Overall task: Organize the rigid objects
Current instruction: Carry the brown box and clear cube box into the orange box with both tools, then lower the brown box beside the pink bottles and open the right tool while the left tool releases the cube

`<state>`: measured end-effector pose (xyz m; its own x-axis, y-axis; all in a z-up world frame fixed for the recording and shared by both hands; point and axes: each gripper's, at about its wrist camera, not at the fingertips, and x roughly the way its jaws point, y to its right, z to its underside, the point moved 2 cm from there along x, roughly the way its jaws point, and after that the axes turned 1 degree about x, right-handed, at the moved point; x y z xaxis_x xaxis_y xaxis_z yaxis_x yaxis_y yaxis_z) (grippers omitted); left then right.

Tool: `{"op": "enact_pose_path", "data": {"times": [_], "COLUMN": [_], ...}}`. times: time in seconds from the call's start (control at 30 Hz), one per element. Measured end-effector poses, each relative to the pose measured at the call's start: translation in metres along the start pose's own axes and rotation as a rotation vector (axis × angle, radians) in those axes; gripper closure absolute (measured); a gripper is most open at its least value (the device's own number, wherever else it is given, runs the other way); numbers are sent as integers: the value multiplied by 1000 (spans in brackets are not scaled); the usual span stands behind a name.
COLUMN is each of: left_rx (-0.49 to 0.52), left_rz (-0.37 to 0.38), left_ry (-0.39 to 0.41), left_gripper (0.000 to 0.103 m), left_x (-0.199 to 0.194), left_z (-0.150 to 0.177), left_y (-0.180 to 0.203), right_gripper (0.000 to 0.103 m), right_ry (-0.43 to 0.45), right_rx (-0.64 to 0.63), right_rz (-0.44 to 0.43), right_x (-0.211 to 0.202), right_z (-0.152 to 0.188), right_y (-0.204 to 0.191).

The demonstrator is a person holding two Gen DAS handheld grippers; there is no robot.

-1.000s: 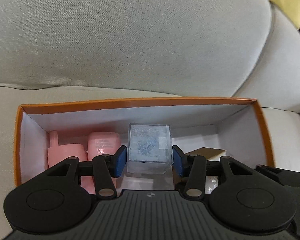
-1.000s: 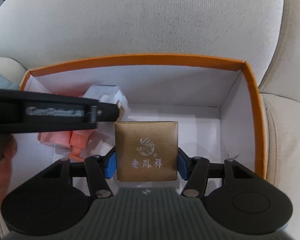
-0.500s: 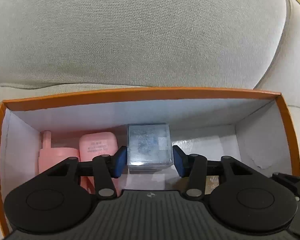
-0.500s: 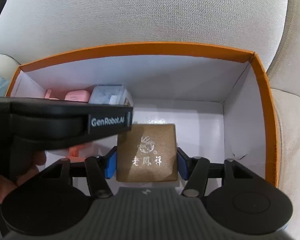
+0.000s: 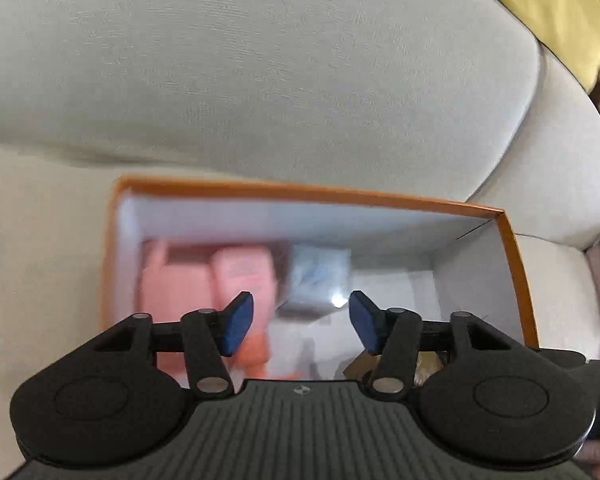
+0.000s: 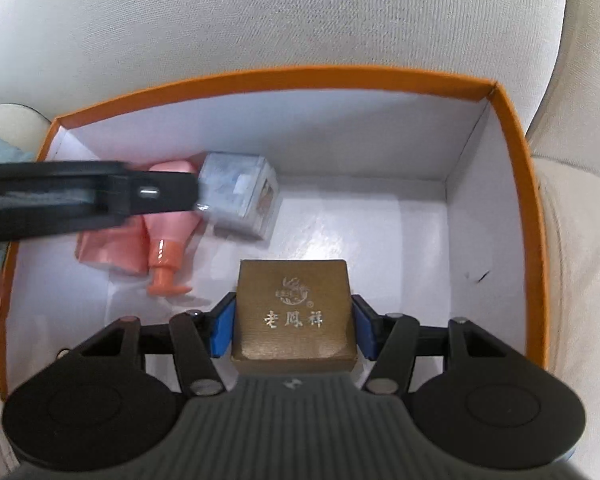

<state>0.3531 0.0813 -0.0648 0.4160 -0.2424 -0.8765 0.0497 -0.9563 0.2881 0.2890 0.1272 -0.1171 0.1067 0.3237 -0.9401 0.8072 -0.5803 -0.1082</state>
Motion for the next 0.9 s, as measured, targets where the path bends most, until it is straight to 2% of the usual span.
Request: {"op": "enact_pose_path", "data": {"times": [0.03,0.1,0.13,0.27,0.4,0.6,0.9], "left_rx": [-7,13,30,113,124,161,224], "left_rz": [8,20,21,30,60,45,36], "left_ry": [-13,-39,-44,-49,-47,-74,-97], "left_gripper": [56,68,71,71,71,82,79], "left_x": [-3,-4,-6,-12,-14,-13,-19], "left_z": [3,7,9,20,22,20,24], "left_y": [-5,-11,-12,-6,-7,-6,-1], "right_gripper": [43,43,43,43,43,43,41], "right_ry": [-2,0,-1,4,29,58,38], "right_rx": [3,0,0,-2,14,-33,-74], "right_rz": [-2,0,-2,-34,-24,-7,-27], "right_x": [2,6,7,10,13,23,18], "right_z": [-1,-2,-2,-6,-12,-21,-17], "right_y": [-1,-4,-6,-15,-20,-34,-26]}}
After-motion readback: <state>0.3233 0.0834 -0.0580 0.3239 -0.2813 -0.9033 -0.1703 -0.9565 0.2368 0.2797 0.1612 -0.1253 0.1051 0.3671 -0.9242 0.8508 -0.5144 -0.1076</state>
